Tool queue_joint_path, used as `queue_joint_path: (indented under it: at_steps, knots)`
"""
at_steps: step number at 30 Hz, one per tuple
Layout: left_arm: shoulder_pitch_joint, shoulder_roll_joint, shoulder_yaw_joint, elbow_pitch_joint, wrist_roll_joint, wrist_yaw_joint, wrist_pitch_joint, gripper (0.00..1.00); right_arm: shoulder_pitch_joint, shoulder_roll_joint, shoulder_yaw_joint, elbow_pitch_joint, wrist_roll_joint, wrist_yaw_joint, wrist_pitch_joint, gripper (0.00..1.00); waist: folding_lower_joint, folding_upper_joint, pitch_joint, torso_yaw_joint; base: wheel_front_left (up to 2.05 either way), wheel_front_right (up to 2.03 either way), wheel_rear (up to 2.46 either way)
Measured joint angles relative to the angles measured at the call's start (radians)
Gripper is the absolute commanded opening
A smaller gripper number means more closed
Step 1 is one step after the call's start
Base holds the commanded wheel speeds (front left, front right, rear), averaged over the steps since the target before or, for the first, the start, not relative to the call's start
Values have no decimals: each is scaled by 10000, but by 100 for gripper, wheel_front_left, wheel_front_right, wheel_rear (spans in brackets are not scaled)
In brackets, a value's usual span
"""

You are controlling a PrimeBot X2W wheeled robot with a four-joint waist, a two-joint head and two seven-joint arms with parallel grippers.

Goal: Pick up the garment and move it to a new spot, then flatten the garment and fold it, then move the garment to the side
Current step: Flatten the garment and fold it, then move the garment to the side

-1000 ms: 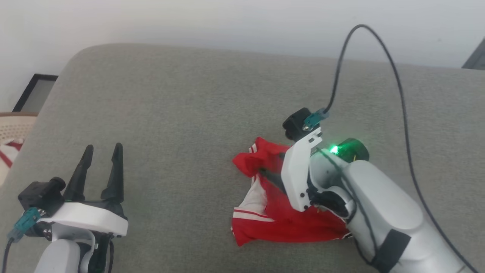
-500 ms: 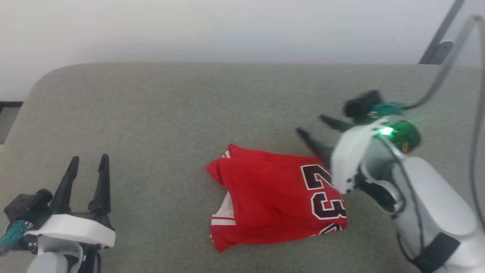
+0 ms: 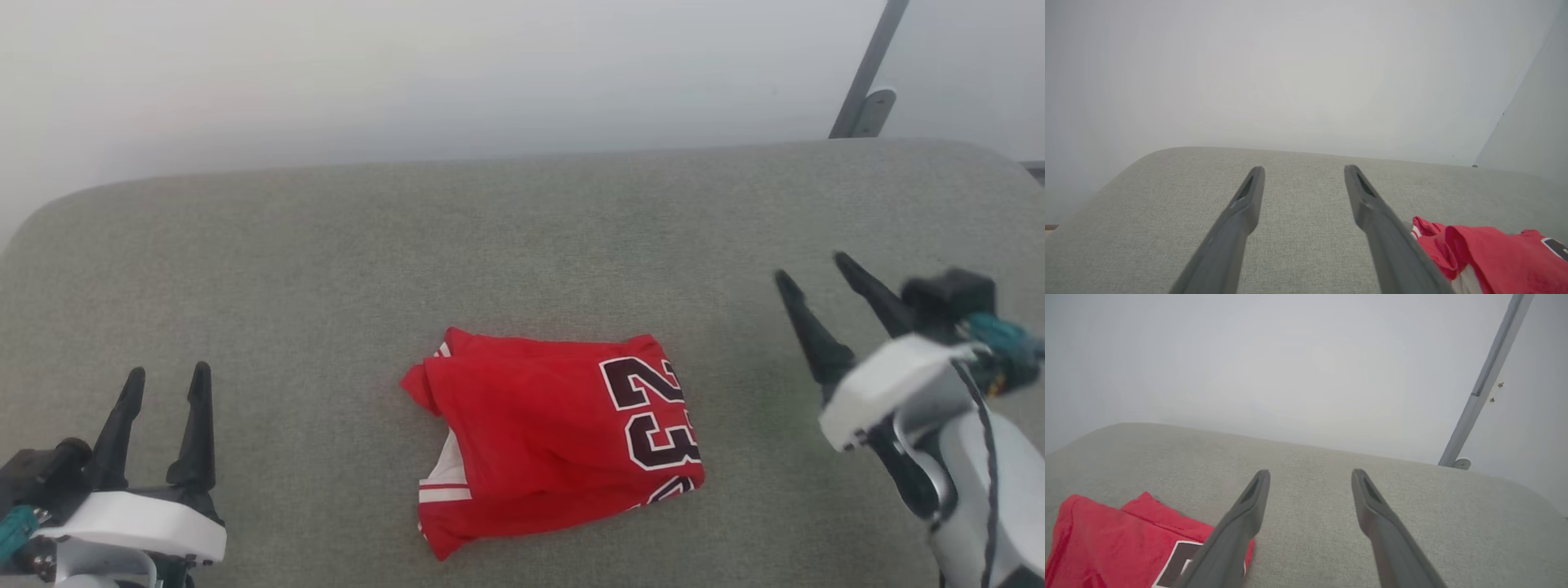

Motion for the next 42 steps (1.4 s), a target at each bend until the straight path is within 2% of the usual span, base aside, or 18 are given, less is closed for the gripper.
queue_joint_path:
  at_steps: [8, 29, 34, 42]
  knots:
    - [290, 4, 201, -12, 88, 0, 0, 100, 840, 77, -671, 644, -288, -2, -1367, 100, 0, 0, -113, -145, 0, 0, 0]
    - [532, -4, 493, -98, 173, -2, 0, 100, 1219, 443, -1126, 1112, -479, -2, -1862, 100, 0, 0, -154, -97, 0, 0, 0]
    - [526, -15, 399, -94, 174, -2, 0, 100, 1257, 447, -775, 1083, -458, -2, -1486, 100, -1, 0, -132, 5, 0, 0, 0]
    - [438, -82, 182, -13, 173, -2, 0, 100, 1134, 403, 744, 865, 309, 0, 199, 100, 0, 0, -25, 420, 0, 0, 0]
